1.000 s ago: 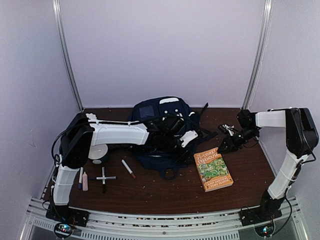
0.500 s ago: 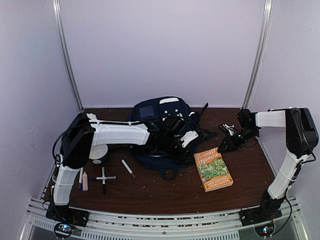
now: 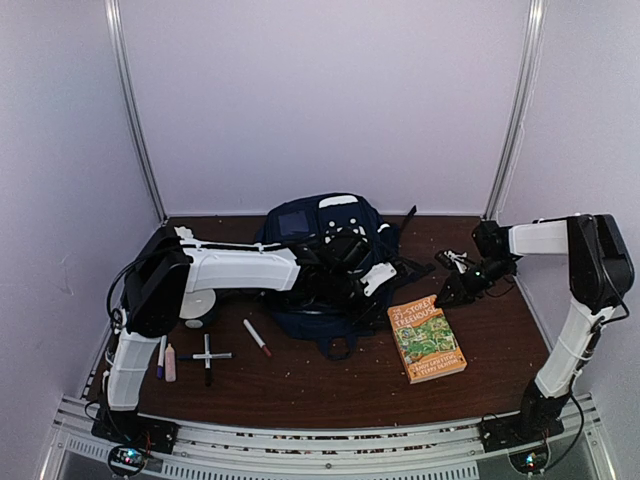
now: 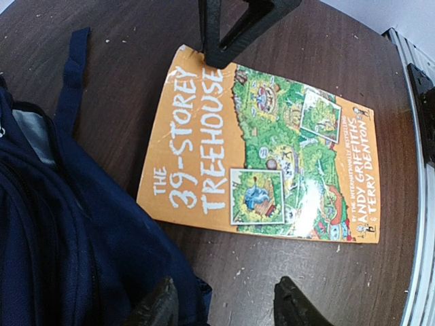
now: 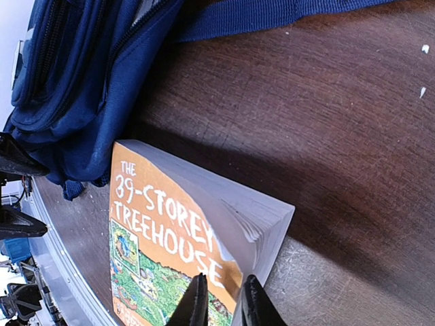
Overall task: Pack the student bag
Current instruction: Pick up the book at the corner of the board.
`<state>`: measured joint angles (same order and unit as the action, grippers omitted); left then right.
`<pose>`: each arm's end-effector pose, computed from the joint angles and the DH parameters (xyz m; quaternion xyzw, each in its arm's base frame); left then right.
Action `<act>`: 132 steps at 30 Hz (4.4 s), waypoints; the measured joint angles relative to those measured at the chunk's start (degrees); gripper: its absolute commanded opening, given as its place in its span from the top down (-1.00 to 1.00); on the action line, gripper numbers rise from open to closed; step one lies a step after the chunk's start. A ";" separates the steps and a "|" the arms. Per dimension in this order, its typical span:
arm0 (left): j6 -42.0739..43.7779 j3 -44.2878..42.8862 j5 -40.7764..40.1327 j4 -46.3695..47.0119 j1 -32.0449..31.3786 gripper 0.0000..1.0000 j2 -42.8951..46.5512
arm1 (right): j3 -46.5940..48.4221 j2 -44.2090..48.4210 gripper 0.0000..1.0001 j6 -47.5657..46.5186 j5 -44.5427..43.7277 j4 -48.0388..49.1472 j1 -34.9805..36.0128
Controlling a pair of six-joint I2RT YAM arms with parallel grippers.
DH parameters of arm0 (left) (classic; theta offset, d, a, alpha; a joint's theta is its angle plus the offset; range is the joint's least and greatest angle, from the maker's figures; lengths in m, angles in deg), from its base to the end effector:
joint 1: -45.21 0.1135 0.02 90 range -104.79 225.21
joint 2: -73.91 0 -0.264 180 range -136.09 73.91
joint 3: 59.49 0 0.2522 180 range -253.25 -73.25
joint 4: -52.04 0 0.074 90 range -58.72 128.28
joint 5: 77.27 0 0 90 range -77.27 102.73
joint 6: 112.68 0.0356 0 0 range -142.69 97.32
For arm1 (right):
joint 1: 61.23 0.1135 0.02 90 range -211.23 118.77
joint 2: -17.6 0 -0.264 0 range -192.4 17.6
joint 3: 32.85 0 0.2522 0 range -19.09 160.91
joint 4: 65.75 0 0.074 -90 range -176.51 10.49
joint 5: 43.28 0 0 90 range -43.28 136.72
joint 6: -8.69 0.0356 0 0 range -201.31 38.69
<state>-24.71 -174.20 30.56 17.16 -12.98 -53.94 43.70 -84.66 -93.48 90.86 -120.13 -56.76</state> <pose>0.2542 -0.4304 0.1844 0.4831 0.7877 -0.3027 0.2335 0.3175 0.0497 0.1640 -0.1657 0.9088 0.3681 0.1050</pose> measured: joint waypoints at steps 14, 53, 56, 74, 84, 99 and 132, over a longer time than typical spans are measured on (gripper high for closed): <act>0.00 -0.02 -0.04 0.00 -0.22 -0.01 -0.02 | -0.02 -0.17 0.67 -1.01 2.62 -0.90 -0.02; -17.05 -2.78 3.76 7.72 4.35 -0.26 -1.73 | 2.58 -3.61 1.00 -4.85 9.94 -3.93 -0.17; -21.55 -3.61 8.96 13.22 6.56 -0.21 -3.89 | 2.58 -2.29 1.00 -6.36 12.28 -4.96 -0.28; -34.82 -8.57 19.39 21.66 8.59 -0.41 -12.83 | 4.04 4.35 1.00 -19.12 23.61 -16.15 -0.33; -39.76 -3.96 21.46 30.29 9.57 -0.46 -12.68 | 7.04 5.84 1.00 -21.05 25.75 -20.24 -0.33; -49.40 -9.46 31.26 40.48 10.43 -0.41 -18.56 | 9.94 5.57 1.00 -18.75 26.58 -17.09 -0.74; -54.36 -15.82 34.03 41.38 9.99 1.00 -23.37 | 1.11 6.47 0.23 -1.03 5.77 1.42 -4.22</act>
<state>-79.06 -190.03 64.59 58.53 -2.99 -77.31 44.81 -78.19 -94.50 96.63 -118.71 -60.98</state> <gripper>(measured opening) 0.210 0.323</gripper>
